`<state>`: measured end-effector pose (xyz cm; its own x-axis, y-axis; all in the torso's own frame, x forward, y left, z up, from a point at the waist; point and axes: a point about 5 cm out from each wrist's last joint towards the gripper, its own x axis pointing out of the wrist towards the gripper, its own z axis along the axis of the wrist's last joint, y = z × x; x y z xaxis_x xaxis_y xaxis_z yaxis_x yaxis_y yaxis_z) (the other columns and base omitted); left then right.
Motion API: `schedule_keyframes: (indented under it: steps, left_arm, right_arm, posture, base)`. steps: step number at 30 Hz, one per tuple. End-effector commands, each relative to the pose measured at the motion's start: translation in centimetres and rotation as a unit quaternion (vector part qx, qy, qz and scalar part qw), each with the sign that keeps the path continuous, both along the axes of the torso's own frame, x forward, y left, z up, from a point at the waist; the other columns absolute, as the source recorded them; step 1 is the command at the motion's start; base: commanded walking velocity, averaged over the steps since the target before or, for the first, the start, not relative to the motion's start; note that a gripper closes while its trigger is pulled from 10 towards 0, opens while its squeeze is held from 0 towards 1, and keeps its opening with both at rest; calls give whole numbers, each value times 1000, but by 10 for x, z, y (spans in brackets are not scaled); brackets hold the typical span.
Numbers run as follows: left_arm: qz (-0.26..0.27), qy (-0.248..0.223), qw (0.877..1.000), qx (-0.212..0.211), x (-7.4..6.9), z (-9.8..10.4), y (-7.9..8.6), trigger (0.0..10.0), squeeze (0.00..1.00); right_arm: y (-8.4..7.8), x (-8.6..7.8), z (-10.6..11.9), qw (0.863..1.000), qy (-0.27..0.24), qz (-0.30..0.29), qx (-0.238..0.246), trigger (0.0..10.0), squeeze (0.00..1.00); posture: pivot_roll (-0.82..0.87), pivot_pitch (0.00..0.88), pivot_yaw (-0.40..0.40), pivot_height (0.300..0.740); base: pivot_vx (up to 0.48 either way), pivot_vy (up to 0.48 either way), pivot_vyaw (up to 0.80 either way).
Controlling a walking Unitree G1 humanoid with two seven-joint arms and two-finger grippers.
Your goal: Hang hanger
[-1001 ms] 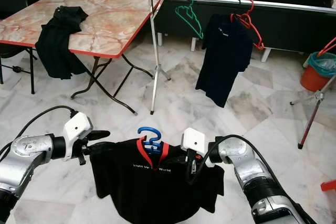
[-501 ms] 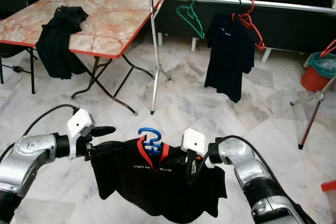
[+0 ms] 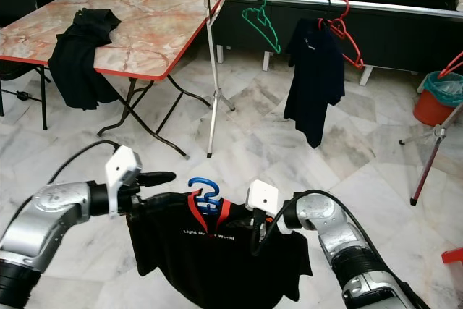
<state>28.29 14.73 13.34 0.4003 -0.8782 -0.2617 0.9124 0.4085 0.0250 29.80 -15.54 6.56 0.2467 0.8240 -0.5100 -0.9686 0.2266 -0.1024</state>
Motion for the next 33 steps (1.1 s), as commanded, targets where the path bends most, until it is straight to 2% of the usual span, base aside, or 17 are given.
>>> schedule_keyframes:
  steps: [1,2,13,24,33]
  left_arm:
    - [4,2,1000,14,0,-3,0,10000,341]
    - [3,-3,1000,15,1,-3,-4,10000,0]
    - [17,-16,1000,0,7,1,-12,10000,0]
    - [-25,-1,1000,-2,3,0,-24,10000,0]
    - [-43,12,999,14,-5,-8,-23,10000,0]
  right_arm:
    - [4,4,6,1000,-16,7,7,10000,0]
    - [6,3,5,1000,-16,9,8,10000,0]
    - [12,4,4,1000,-16,9,13,10000,0]
    - [18,5,4,1000,-20,4,21,10000,0]
    - [17,8,6,999,-25,-2,24,10000,0]
  posture:
    - [67,47,5,740]
    - [67,47,5,740]
    - [66,48,5,740]
    - [67,50,5,740]
    - [65,49,7,740]
  base:
    - [0,0,0]
    - [0,0,0]
    - [0,0,0]
    - [0,0,0]
    - [0,0,0]
